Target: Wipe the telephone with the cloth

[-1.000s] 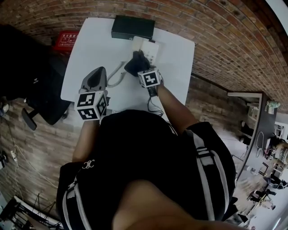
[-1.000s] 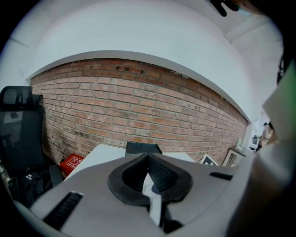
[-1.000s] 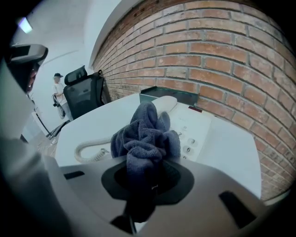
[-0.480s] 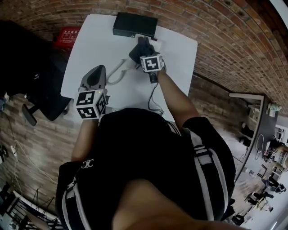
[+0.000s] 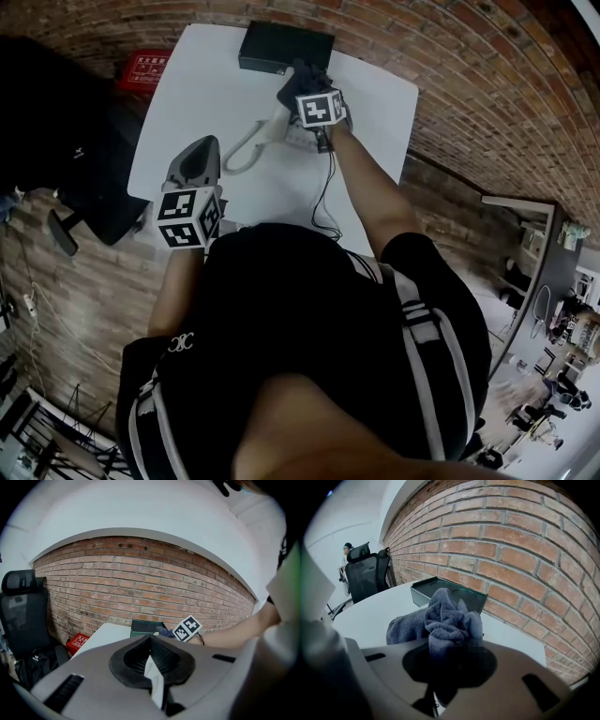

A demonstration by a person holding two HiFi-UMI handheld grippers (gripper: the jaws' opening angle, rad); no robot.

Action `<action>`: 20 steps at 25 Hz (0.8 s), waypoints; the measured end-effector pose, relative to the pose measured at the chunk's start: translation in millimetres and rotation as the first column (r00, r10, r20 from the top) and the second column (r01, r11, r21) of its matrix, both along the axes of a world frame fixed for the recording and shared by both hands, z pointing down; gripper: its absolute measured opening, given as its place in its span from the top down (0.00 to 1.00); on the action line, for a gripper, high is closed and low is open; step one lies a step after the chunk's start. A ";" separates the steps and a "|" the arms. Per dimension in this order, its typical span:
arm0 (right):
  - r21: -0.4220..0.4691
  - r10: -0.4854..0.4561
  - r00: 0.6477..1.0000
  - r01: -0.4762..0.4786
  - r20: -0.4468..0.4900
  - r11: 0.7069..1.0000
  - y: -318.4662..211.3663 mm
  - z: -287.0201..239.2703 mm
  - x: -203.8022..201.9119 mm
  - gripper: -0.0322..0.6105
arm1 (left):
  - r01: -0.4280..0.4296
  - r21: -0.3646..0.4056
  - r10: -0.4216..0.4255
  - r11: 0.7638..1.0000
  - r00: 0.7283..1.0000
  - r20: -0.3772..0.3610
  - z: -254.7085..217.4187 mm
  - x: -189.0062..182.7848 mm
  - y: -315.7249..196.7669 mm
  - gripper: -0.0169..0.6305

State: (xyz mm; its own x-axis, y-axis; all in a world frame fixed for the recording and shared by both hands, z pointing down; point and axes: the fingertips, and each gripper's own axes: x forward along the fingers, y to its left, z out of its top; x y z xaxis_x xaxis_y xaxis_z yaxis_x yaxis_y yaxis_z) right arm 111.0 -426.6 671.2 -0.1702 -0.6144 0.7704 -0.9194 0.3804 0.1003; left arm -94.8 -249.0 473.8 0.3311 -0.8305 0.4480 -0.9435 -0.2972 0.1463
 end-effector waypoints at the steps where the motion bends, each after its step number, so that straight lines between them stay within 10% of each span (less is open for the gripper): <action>1: 0.000 0.002 1.000 -0.002 -0.006 1.000 -1.8 -0.9 0.0 0.88 | -0.001 0.001 0.001 1.000 1.000 0.002 -0.3 0.2 -0.8 0.98; 20: -0.028 0.126 0.992 -0.126 0.008 0.992 22.8 0.3 63.5 0.88 | -0.131 0.026 0.131 0.991 0.991 -0.004 -7.3 39.2 -14.9 0.98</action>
